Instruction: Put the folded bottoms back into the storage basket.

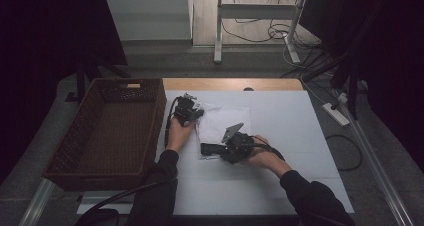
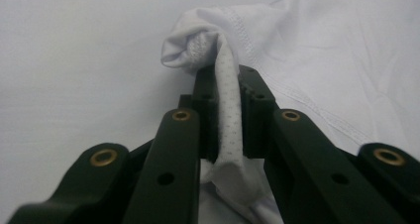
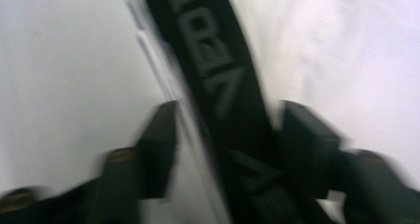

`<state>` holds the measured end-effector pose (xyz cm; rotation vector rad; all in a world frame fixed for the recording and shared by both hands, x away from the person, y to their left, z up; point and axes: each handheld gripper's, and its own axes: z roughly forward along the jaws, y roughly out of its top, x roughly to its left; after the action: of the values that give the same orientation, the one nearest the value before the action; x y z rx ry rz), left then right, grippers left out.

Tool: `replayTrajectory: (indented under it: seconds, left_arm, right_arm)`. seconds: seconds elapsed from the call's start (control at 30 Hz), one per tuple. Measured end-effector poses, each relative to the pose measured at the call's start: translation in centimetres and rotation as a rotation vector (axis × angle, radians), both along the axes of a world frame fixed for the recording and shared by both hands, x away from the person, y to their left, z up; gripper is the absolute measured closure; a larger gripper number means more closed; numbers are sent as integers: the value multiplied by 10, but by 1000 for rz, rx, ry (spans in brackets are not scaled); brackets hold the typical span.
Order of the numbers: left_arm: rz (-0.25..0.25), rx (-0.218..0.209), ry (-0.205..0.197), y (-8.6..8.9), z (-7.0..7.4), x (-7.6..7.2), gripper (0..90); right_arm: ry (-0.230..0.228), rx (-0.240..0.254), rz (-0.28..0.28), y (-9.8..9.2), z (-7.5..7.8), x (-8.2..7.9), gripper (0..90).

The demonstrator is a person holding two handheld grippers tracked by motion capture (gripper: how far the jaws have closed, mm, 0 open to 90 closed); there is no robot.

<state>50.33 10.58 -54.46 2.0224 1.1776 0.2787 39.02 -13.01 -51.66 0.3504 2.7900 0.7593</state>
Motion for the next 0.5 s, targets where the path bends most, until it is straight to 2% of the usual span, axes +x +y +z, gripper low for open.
replayTrajectory:
  seconds: [0.17, 0.3, 0.4, 0.5]
  left_arm:
    - [2, 2, -2, 0, 0, 0, 806]
    - [2, 1, -1, 0, 0, 0, 806]
    - [3, -6, 2, 0, 0, 0, 806]
    - [3, -12, 6, 1, 0, 1, 806]
  right_arm:
    - [-2, -28, 33, 2, 2, 4, 581]
    - [-32, -45, 22, 3, 3, 6, 717]
    - [-48, -60, 20, 5, 3, 6, 740]
    - [-41, -57, 12, 5, 4, 6, 745]
